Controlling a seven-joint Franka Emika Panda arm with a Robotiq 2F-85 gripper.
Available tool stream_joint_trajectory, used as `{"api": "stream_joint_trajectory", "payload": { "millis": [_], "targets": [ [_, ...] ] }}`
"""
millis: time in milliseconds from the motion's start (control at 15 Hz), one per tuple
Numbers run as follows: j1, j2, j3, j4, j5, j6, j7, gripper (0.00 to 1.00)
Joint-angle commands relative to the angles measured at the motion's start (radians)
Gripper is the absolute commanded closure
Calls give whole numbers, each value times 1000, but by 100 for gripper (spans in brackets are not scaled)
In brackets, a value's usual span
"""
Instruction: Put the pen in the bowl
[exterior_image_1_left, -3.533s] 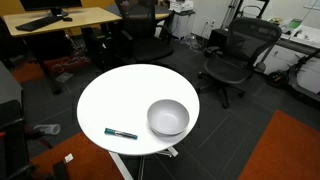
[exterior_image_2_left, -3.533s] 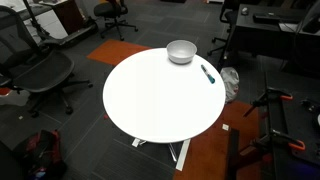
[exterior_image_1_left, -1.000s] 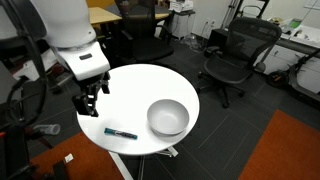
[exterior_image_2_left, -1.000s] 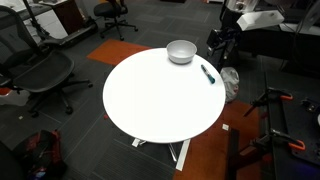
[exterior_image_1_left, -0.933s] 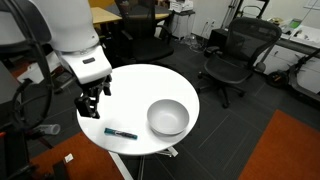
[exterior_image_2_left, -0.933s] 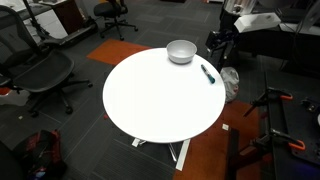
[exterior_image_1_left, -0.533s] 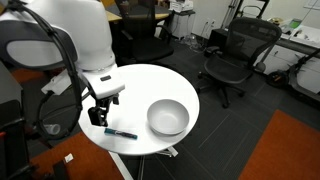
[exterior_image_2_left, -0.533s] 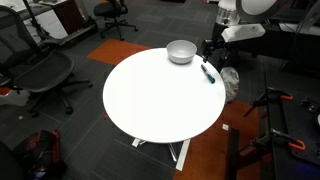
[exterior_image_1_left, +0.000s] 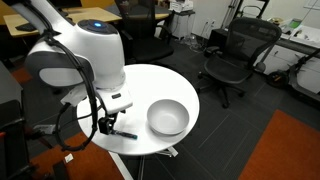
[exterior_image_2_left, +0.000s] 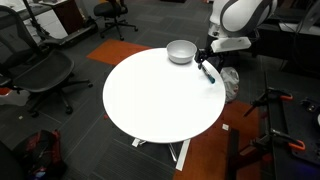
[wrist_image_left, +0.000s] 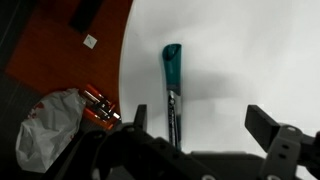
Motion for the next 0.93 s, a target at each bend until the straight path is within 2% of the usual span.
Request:
{"api": "stream_joint_trajectory", "payload": {
  "millis": [0,733,800,867],
  "targets": [
    [19,57,-21,38,50,23,-15,0],
    [31,136,-48,86,56,23,-11,0],
    [31,140,-50,89,55,21,-11,25],
    [38,144,-57,91,49,22,-5,26]
  ]
}}
